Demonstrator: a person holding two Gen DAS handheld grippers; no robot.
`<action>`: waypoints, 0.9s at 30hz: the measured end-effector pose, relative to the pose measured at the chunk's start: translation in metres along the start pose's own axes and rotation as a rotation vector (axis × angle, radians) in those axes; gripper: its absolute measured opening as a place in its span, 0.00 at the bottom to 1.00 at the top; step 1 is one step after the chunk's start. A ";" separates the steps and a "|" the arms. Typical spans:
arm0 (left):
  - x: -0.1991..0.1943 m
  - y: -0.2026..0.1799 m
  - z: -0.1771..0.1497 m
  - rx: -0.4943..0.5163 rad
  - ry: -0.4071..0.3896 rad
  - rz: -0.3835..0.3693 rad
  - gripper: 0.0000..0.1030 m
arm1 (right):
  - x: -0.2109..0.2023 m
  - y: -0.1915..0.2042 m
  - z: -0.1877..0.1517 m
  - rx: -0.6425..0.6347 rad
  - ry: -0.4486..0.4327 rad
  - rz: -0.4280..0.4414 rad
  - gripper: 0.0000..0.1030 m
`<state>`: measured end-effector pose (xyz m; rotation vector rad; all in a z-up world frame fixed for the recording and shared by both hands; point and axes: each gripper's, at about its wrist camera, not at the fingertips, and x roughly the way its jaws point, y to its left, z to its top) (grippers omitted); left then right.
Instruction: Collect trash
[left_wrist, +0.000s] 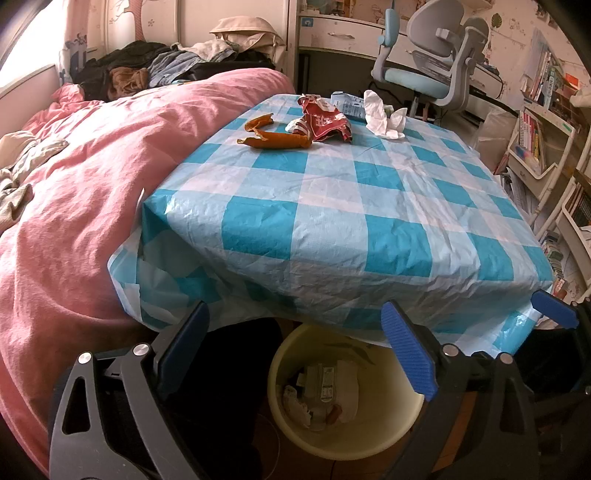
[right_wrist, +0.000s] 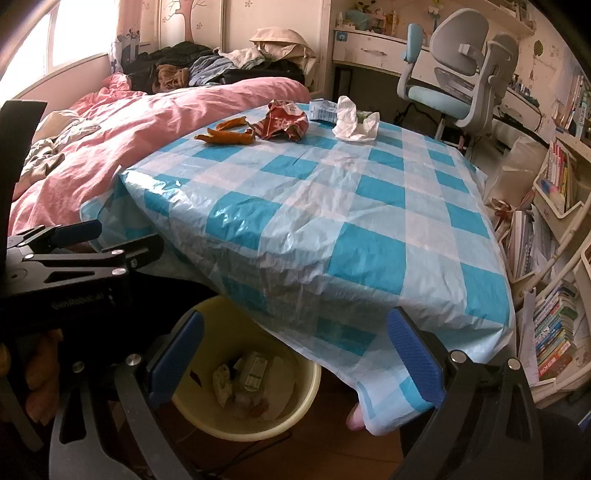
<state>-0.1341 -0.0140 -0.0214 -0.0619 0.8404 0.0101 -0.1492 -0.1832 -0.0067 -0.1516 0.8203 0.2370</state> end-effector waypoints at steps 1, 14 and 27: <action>0.000 0.000 0.000 0.000 0.001 0.000 0.88 | 0.000 0.000 0.000 -0.001 0.000 -0.001 0.92; 0.002 0.000 0.001 -0.002 0.001 0.000 0.89 | 0.006 0.000 0.007 -0.032 0.015 -0.048 0.92; 0.011 -0.004 0.002 0.020 0.007 0.027 0.90 | 0.011 -0.001 0.009 -0.043 0.024 -0.113 0.92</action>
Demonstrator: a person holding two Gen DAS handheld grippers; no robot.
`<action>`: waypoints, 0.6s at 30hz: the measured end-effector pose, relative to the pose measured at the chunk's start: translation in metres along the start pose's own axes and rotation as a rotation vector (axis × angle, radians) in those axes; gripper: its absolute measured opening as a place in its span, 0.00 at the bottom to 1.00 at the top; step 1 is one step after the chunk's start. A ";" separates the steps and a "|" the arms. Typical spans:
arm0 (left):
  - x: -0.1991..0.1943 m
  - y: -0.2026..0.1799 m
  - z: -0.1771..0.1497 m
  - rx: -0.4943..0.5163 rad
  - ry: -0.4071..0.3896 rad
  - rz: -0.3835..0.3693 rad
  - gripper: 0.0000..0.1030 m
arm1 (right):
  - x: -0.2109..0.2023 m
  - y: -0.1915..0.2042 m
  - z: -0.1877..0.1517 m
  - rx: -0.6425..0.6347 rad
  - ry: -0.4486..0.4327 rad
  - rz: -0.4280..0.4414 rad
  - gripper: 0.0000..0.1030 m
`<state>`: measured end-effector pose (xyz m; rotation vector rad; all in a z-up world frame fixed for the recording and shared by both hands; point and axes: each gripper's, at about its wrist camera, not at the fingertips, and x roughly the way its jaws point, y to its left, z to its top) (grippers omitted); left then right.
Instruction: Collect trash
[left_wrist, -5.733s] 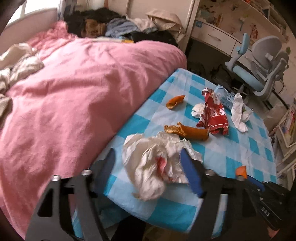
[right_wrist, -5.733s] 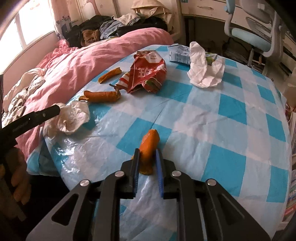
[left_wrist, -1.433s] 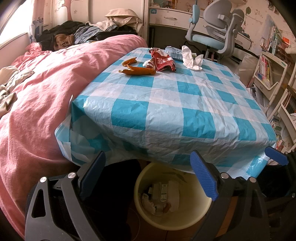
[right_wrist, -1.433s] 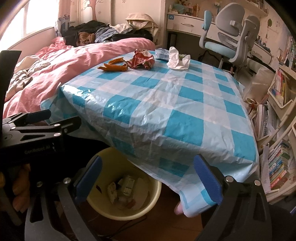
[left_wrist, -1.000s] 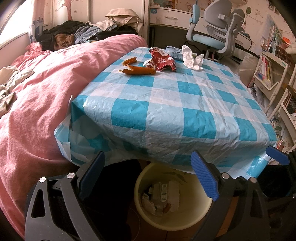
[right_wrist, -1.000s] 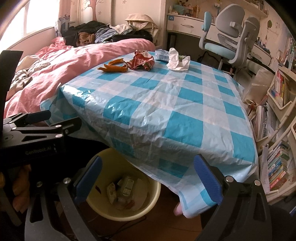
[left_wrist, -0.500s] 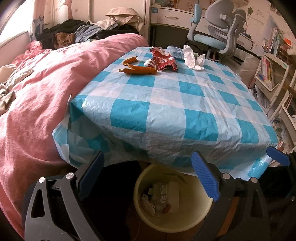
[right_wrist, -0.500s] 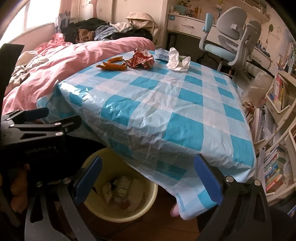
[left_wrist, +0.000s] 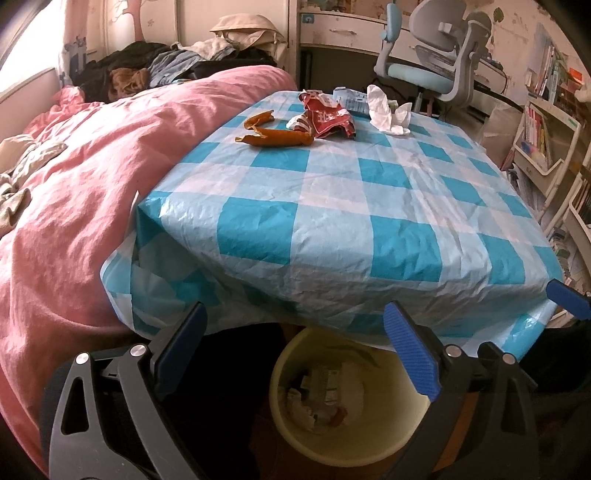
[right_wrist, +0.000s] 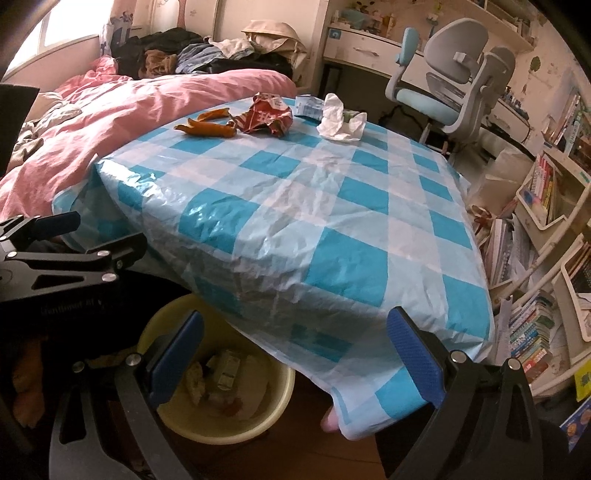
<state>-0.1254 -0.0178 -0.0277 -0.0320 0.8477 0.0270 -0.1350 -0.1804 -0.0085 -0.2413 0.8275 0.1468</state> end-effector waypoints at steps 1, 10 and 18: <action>0.000 -0.001 0.000 0.002 0.001 0.002 0.90 | 0.000 0.001 0.000 0.001 0.000 -0.001 0.92; 0.005 -0.005 0.003 0.017 0.003 0.014 0.91 | 0.002 0.000 0.002 0.000 0.002 -0.009 0.92; 0.005 -0.005 0.015 0.015 -0.018 0.008 0.91 | 0.005 -0.004 0.007 0.012 0.000 0.001 0.92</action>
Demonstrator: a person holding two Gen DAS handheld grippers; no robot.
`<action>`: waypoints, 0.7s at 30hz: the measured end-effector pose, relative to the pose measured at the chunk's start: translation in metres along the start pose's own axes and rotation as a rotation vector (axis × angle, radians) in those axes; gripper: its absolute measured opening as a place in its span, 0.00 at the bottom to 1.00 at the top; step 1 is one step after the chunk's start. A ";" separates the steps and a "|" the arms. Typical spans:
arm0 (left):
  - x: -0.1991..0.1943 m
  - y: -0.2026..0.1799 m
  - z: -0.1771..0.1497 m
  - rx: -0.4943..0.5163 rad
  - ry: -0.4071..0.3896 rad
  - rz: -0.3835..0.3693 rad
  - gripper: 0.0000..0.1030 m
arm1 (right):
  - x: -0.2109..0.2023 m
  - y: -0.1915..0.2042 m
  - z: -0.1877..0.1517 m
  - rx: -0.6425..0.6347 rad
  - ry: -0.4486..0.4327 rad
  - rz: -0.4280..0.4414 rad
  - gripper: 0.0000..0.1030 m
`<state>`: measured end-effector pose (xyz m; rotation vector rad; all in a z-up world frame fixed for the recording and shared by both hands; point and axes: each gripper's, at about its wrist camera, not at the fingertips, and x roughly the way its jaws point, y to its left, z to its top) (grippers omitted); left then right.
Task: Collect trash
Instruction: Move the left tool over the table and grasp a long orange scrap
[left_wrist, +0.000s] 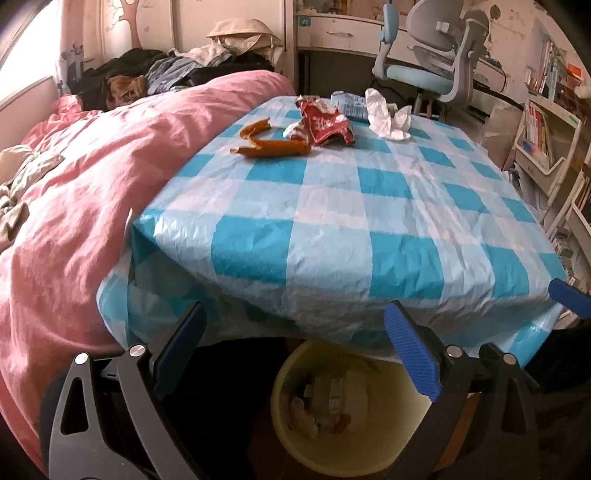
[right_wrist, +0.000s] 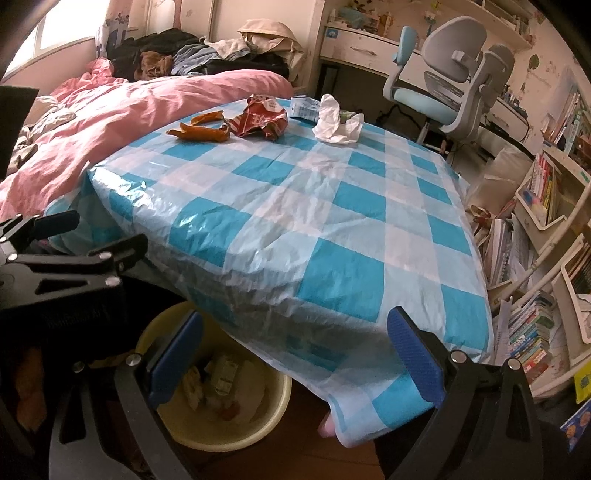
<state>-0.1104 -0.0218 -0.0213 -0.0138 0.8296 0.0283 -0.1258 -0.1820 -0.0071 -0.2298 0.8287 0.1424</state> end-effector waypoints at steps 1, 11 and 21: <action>0.000 0.001 0.004 -0.004 -0.007 -0.001 0.91 | 0.001 -0.001 0.001 0.005 0.001 0.005 0.92; 0.021 0.024 0.061 -0.069 -0.046 0.016 0.92 | 0.011 -0.004 0.010 0.031 0.005 0.059 0.92; 0.072 0.034 0.127 0.071 0.017 -0.060 0.92 | 0.023 -0.011 0.036 0.064 -0.005 0.143 0.92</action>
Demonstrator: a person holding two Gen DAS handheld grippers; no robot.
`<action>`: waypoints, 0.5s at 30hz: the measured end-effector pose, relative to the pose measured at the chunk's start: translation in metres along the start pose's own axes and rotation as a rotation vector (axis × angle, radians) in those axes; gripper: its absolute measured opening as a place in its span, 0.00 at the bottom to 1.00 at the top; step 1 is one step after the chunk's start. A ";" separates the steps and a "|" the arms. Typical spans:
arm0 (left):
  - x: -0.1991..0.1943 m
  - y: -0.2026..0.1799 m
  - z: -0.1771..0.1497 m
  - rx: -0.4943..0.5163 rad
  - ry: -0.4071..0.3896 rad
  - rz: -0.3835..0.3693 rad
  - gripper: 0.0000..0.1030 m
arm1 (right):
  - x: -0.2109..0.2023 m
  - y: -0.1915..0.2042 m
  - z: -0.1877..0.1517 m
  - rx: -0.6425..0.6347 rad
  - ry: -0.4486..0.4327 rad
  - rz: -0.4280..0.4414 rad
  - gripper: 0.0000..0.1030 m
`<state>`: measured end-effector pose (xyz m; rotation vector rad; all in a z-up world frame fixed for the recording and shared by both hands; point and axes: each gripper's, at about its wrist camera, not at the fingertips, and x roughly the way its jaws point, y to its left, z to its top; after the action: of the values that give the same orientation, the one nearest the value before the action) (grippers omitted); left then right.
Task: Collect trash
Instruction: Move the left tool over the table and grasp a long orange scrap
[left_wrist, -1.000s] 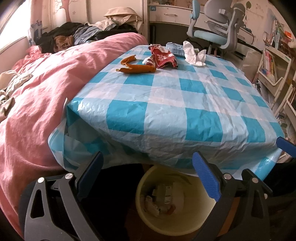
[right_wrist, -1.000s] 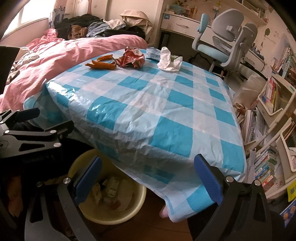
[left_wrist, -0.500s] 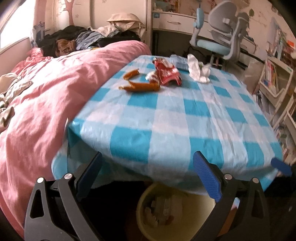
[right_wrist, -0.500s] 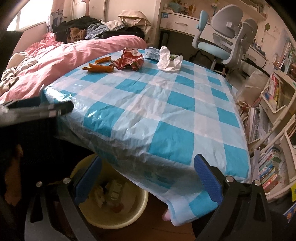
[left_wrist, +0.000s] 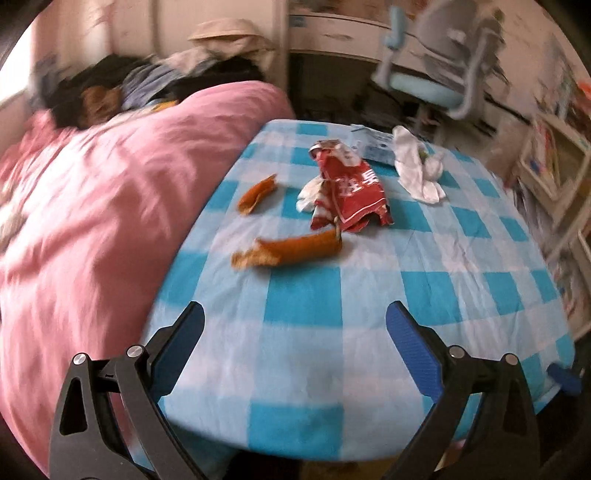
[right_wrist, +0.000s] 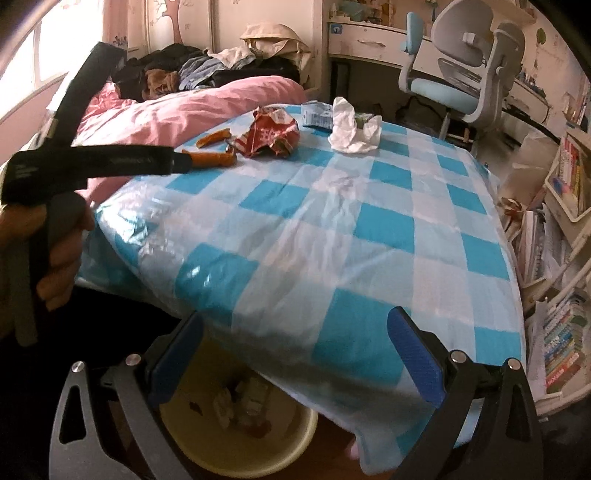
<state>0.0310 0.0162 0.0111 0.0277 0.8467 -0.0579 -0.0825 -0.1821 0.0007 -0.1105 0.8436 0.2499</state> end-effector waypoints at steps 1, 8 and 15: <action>0.004 0.000 0.007 0.041 -0.003 -0.005 0.92 | 0.001 0.000 0.002 0.001 -0.003 0.004 0.92; 0.033 -0.003 0.035 0.285 0.044 -0.081 0.92 | 0.008 0.000 0.008 0.023 0.008 0.057 0.92; 0.066 -0.012 0.031 0.331 0.131 -0.083 0.56 | 0.019 -0.001 0.017 0.045 0.023 0.093 0.92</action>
<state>0.0967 0.0000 -0.0177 0.3098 0.9616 -0.2767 -0.0576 -0.1764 -0.0023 -0.0324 0.8778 0.3169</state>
